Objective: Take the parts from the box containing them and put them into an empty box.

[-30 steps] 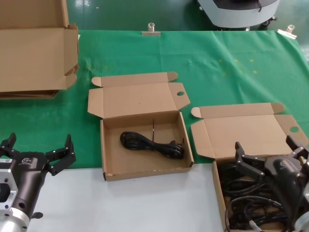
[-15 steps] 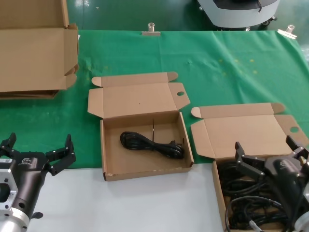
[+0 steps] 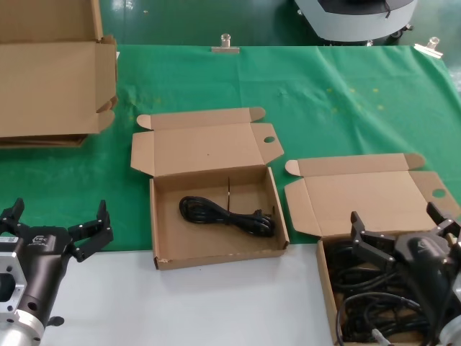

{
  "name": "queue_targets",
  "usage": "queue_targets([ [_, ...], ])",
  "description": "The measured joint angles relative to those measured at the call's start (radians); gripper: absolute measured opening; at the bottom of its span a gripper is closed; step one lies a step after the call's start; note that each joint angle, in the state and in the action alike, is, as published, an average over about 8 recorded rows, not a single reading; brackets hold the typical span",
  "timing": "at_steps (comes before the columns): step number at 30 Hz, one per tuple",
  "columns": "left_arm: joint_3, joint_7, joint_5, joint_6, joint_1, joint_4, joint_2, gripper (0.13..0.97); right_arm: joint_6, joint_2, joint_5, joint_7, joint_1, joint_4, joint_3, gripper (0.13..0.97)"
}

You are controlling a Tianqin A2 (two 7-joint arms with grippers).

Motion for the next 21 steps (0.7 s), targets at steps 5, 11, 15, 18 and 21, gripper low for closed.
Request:
queue_targets([
  [5, 0.000, 0.000, 0.000, 0.000, 0.000, 0.000, 0.000, 0.966, 0.000, 0.000, 0.000, 0.000, 0.000, 0.000, 0.000, 0.965],
  [11, 0.000, 0.000, 0.000, 0.000, 0.000, 0.000, 0.000, 0.966, 0.000, 0.000, 0.000, 0.000, 0.000, 0.000, 0.000, 0.965],
  [15, 0.000, 0.000, 0.000, 0.000, 0.000, 0.000, 0.000, 0.966, 0.000, 0.000, 0.000, 0.000, 0.000, 0.000, 0.000, 0.965],
  [18, 0.000, 0.000, 0.000, 0.000, 0.000, 0.000, 0.000, 0.966, 0.000, 0.000, 0.000, 0.000, 0.000, 0.000, 0.000, 0.965],
  [21, 0.000, 0.000, 0.000, 0.000, 0.000, 0.000, 0.000, 0.966, 0.000, 0.000, 0.000, 0.000, 0.000, 0.000, 0.000, 0.965],
])
